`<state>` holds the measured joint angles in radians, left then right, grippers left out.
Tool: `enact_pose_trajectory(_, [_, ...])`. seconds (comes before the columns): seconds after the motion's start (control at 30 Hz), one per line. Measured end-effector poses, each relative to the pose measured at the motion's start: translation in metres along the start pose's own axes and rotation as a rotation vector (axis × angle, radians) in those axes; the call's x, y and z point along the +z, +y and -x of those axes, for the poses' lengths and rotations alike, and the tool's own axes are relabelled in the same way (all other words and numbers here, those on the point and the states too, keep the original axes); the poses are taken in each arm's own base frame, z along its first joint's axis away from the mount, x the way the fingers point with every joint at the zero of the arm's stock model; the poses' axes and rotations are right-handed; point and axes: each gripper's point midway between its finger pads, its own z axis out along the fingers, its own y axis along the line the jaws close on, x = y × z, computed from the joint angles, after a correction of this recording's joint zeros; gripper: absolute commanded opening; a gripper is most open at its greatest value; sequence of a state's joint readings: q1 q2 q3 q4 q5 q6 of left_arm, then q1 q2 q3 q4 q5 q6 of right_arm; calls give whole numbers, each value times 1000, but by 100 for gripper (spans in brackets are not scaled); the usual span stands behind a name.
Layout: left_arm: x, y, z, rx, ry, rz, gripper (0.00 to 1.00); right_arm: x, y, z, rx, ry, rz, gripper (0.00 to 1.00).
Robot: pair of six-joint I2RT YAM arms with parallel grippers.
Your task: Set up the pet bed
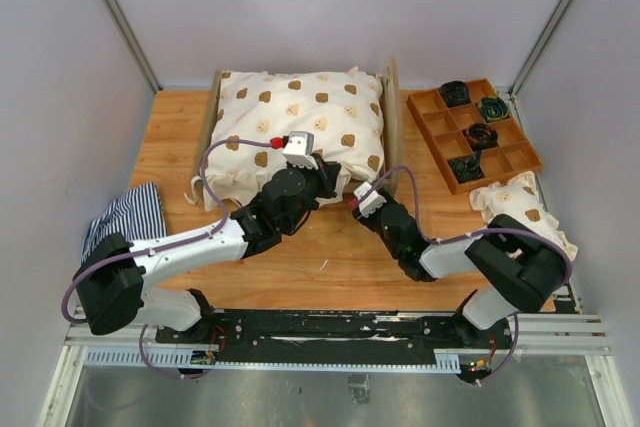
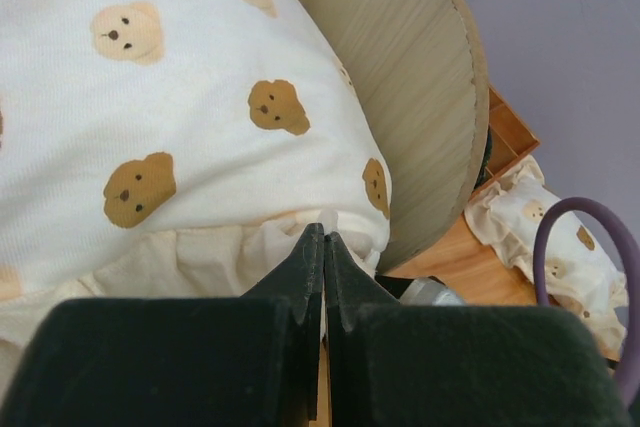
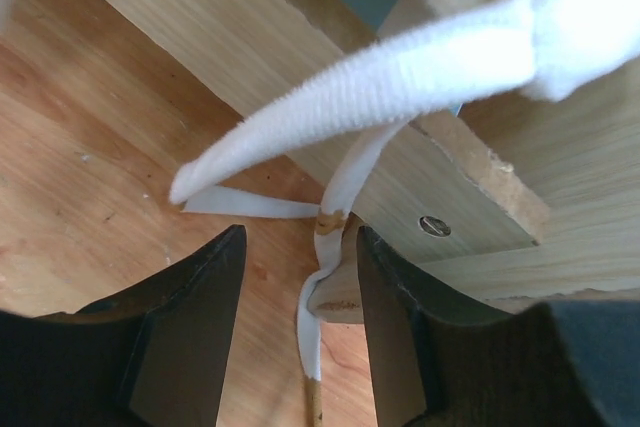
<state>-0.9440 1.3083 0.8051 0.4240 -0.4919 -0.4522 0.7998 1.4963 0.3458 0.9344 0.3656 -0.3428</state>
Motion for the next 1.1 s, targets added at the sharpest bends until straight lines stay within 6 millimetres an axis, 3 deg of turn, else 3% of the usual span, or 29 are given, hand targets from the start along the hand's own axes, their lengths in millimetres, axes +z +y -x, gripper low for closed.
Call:
enact_pose_trajectory(0.07, [0,0,0,0,0,0,0,5,-1,-7,1,10,-15,41])
enact_pose_trajectory(0.17, [0,0,0,0,1,0,0,12,-6,-12,1,3,-51,7])
enact_pose_trajectory(0.2, [0,0,0,1,1,0,0,14,-11,-12,1,-2,-73,1])
enact_pose_trajectory(0.3, [0,0,0,1,1,1,0,16,-21,-11,1,-29,-119,0])
enact_pose_trajectory(0.5, [1,4,1,0,-2,9,0,-1,-20,4,16,-109,-61,0])
enact_pose_trajectory(0.57, [2,5,2,0,-5,13,0,-9,-18,17,40,-158,-23,0])
enact_pose_trajectory(0.8, [4,8,2,-2,-6,21,0,-46,-29,94,154,-360,91,0])
enact_pose_trajectory(1.0, [8,15,-8,8,9,39,0,-72,-46,138,171,-387,145,0])
enact_pose_trajectory(1.1, [8,18,-11,10,14,46,0,-75,-56,153,116,-382,139,0])
